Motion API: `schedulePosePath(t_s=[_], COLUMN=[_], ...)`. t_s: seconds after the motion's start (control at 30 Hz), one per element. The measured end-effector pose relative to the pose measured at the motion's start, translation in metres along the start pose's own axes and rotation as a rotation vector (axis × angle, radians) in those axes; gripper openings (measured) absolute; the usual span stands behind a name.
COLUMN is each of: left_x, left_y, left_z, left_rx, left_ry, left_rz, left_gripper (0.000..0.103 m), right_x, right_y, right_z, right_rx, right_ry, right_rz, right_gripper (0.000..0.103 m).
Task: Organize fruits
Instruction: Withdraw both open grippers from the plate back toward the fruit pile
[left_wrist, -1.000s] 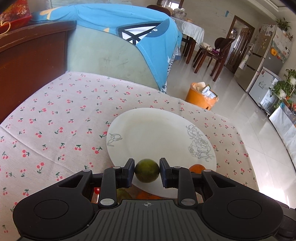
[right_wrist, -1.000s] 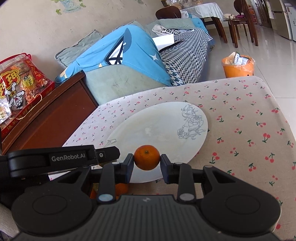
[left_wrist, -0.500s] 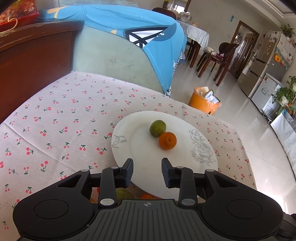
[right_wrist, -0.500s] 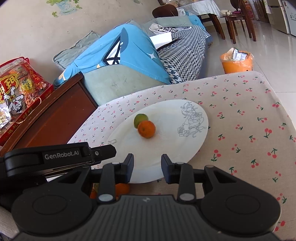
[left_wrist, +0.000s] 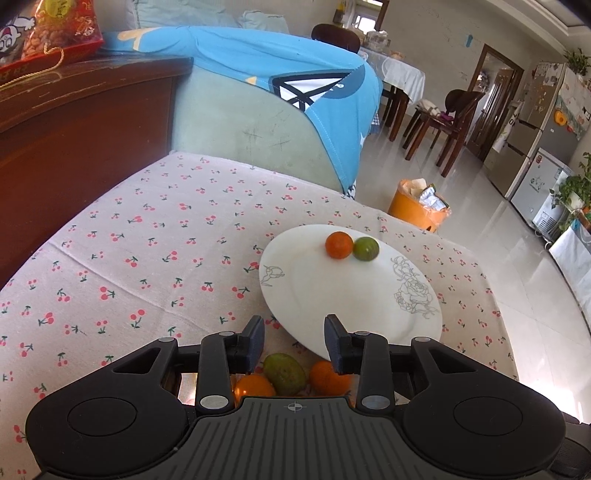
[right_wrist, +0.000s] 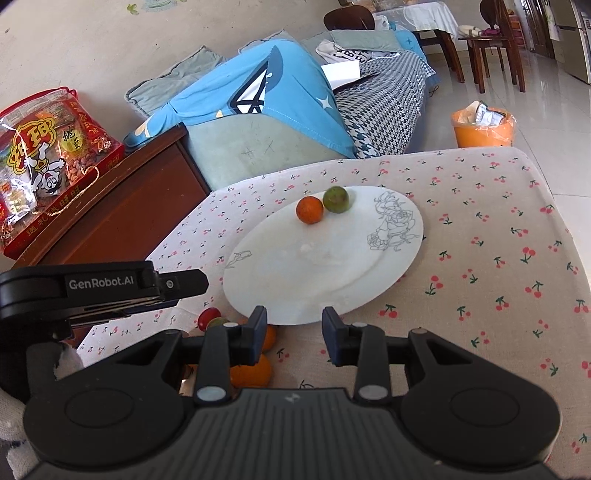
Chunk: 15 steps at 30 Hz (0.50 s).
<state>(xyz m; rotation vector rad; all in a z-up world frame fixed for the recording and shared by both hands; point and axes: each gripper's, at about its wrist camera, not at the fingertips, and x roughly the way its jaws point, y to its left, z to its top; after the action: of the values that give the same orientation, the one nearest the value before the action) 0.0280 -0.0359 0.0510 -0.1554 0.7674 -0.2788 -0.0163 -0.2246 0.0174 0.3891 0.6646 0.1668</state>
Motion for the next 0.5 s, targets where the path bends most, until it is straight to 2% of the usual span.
schedulePosePath(t_s=[0.27,0.5], left_x=[-0.017,-0.025], left_y=[0.020,0.030], left_z=[-0.012,-0.024], left_rx=[-0.048,-0.048], left_ry=[-0.002,0.008], left_rz=[0.017,0.042], left_gripper=[0.034,0.034], right_x=[-0.020,-0.027], right_y=[0.004,0.015], right_z=[-0.013,-0.029], right_rx=[-0.025,-0.065], right_ry=[0.023,0.064], right_rz=[0.012,0.034], right_gripper=[0.035,0.035])
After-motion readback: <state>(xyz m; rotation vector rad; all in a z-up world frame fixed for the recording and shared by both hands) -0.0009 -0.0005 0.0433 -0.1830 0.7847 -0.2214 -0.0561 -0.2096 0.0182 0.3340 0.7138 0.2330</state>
